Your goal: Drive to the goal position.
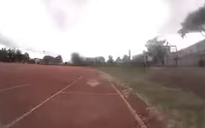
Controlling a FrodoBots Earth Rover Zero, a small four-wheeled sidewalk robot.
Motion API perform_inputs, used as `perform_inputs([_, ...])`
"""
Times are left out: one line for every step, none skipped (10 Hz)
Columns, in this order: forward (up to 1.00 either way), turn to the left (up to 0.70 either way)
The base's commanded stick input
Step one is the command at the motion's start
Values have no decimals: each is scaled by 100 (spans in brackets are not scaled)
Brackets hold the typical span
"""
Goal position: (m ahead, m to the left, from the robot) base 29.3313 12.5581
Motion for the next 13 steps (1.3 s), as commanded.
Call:
perform_inputs([70, 0])
perform_inputs([70, 0])
perform_inputs([70, 0])
perform_inputs([70, 0])
perform_inputs([70, 0])
perform_inputs([70, 0])
perform_inputs([70, 0])
perform_inputs([70, 0])
perform_inputs([70, 0])
perform_inputs([70, 0])
perform_inputs([70, 0])
perform_inputs([70, 0])
perform_inputs([70, 0])
